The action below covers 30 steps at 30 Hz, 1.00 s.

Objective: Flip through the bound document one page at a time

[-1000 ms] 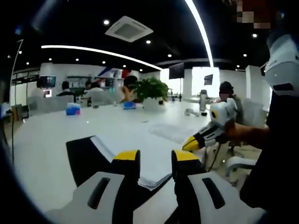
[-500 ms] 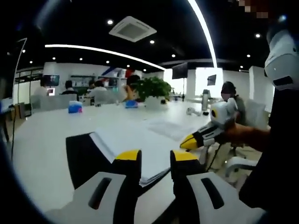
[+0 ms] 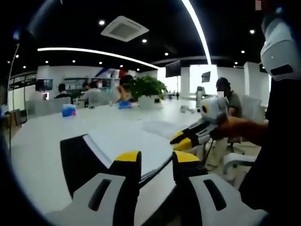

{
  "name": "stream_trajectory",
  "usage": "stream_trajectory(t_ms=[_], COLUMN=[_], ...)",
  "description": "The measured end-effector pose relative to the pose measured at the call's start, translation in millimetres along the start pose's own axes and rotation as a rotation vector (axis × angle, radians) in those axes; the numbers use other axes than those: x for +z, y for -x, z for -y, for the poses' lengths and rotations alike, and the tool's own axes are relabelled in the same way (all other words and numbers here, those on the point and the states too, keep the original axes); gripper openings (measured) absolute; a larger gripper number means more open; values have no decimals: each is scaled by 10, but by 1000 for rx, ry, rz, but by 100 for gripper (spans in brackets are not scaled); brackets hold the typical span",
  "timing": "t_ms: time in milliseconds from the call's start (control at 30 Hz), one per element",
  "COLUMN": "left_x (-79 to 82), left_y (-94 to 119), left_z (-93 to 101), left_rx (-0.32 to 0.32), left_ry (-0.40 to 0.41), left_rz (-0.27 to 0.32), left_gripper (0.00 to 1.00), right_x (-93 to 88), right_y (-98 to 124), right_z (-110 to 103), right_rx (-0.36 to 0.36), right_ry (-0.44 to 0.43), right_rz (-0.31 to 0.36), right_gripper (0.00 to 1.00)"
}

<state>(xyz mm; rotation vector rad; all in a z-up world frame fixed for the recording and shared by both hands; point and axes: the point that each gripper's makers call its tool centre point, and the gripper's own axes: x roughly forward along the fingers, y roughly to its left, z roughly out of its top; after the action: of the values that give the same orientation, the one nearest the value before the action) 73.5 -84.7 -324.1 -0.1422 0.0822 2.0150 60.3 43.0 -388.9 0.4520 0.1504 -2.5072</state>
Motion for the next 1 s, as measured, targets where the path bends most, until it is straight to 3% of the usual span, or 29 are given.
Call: stream_trajectory(t_ms=[100,267,400,667,767,867,933,1000], left_x=[-57,-130,-120,-12,25,34,33,30], left_y=[52,132,146,72,43,17,-3,-28], left_z=[20,-5,-42,-55,-43,-28,-11,0], left_rx=[8,37,56,53,48,40,33,25], left_ry=[9,22,33,10,6,3,2,2], left_rz=[-10,-22,-13,-5,1,0,-3,-6], left_gripper=[29,29,29,29,29,29,29,29], right_x=[81,265,399,390,303,108,4,29], right_y=[1,133,312,878,1067,1209,1284,1341], right_z=[-42,-159,-63,315,467,571,546,441], right_rx=[20,137,137,70,16,-53,-43,25], right_ry=[-4,-161,-225,-270,-267,-131,-103,-141], right_rz=[38,133,208,254,224,107,38,61], right_gripper=[28,35,47,48,47,47,49,49])
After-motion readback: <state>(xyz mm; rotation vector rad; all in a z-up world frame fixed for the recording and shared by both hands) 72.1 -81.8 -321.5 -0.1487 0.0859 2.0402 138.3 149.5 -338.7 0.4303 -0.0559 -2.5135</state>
